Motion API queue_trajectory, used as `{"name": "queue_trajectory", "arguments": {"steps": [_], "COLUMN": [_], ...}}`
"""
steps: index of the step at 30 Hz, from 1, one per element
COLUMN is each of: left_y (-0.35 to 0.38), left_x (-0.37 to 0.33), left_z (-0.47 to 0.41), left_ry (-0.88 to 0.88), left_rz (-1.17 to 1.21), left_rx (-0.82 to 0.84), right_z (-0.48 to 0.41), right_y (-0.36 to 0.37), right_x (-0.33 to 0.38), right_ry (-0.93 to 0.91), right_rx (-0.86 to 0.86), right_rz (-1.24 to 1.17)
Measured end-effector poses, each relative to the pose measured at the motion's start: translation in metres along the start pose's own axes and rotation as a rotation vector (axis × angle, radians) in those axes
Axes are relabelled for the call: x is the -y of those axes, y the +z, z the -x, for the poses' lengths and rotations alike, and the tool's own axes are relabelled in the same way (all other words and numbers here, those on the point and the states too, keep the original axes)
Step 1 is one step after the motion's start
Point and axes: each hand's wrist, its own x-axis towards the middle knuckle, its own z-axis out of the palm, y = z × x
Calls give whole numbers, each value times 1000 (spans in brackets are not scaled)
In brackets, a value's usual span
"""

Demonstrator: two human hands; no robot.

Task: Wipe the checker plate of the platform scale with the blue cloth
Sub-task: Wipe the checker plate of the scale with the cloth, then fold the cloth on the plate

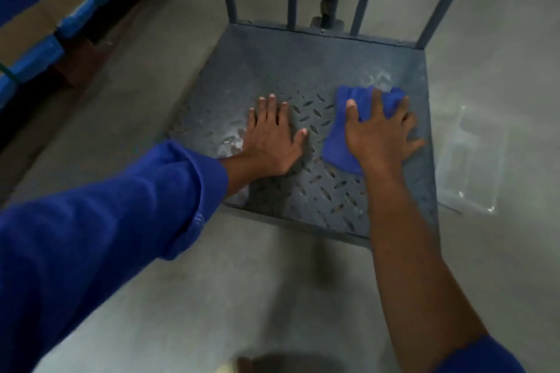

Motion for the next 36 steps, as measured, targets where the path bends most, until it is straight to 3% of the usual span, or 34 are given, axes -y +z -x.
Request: {"name": "queue_trajectory", "arguments": {"steps": [4, 8, 11, 14, 16, 20, 25, 30, 36], "left_y": [16, 22, 27, 27, 25, 8, -11, -10, 8], "left_x": [-41, -60, -64, -66, -66, -74, -93, -95, -73], "left_z": [14, 11, 5, 3, 0, -16, -57, -66, -63], "left_ry": [105, 262, 226, 211, 212, 200, 140, 338, 447], "left_rz": [144, 70, 42, 55, 95, 368, 743, 376, 388], "left_rx": [-171, -139, -84, -62, -83, -81, -89, -79, 23], "right_z": [13, 5, -2, -5, -6, 10, 37, 55, 47], "right_y": [7, 12, -1, -3, -9, -25, -26, -29, -30], "right_x": [-11, -22, -30, -43, -52, -65, -70, -76, -85], "right_ry": [-200, -272, -269, -309, -311, -206, -186, -275, -264], "right_rx": [-106, 45, -17, 200, 168, -48, -9, 19, 17], "right_rz": [-9, 41, 37, 47, 3, -137, -386, -225, -242]}}
